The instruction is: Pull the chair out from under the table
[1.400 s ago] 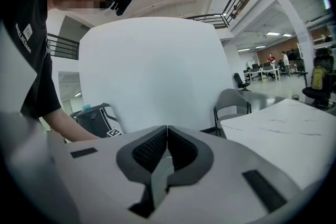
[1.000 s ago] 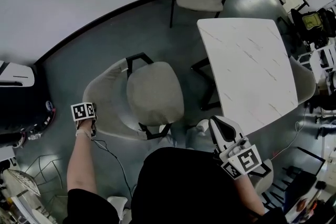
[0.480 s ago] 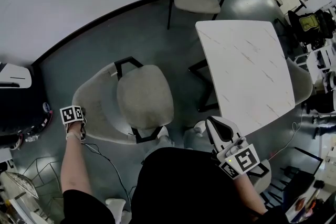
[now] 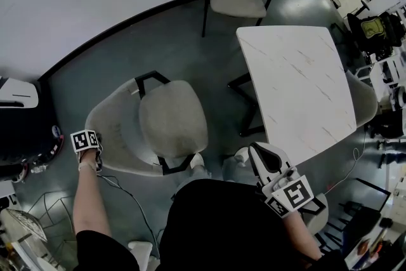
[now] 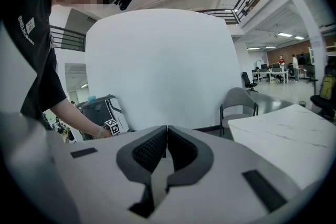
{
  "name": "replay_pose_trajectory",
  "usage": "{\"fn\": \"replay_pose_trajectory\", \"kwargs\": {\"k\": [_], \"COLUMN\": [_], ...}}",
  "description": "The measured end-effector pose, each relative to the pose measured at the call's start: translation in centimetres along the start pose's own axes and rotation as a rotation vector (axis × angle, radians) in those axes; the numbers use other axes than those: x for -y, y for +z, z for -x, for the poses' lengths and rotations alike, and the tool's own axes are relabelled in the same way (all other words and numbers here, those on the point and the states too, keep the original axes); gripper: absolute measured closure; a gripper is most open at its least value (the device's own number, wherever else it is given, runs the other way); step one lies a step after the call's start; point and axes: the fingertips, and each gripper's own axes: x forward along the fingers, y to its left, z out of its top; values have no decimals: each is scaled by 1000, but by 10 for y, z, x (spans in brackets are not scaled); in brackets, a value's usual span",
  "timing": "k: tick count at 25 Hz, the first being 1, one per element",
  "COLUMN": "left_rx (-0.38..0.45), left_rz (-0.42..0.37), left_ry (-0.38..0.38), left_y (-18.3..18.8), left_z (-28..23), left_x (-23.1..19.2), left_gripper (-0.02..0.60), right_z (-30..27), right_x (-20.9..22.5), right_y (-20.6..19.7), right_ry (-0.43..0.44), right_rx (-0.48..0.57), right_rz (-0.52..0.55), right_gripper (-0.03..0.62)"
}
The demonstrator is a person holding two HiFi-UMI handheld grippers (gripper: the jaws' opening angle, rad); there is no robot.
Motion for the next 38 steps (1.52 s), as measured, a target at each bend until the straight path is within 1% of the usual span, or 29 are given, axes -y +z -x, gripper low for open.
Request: {"fn": "replay_pose_trajectory", "kwargs": {"k": [7,10,11,14,17,19,22,24,27,30,33,35,38], "left_rx": [16,30,40,87,119,139,210,270,364,475,588,654,720], "left_rz": [-99,-136,-141,-135,-122,-120,-143,-164,-202,-228,-274,-324,-401], "left_ry": [67,91,103,142,160,198,265,268,223,127,-18,-128,-258], "left_y": [-2,-5,-5,-2,-1,-1,9,17,31,42,46,42,34], "left_z": [4,11,15,27,39,50,73,91,121,155,189,212,242], "left_x": [6,10,9,9,14,14,20,36,79,141,222,281,360], "left_gripper": [407,353,346,326,302,299,299,301,301,301,302,318,332], "right_z": [0,0,0,1,2,2,4,7,13,21,29,35,44], "right_x": [2,1,1,2,4,3,5,8,12,16,22,28,37], "right_y": [-1,-1,-1,-1,-2,-3,-1,2,8,17,22,24,27], "right_ry": [8,20,24,32,37,47,65,76,91,103,108,106,97], "right_rx": [9,8,8,12,16,20,34,42,55,75,97,106,118], "right_rz": [-17,-17,-17,-23,-31,-36,-34,-27,-25,-14,-10,-18,-27], "right_gripper": [582,582,582,582,582,582,582,582,582,582,582,582,582]}}
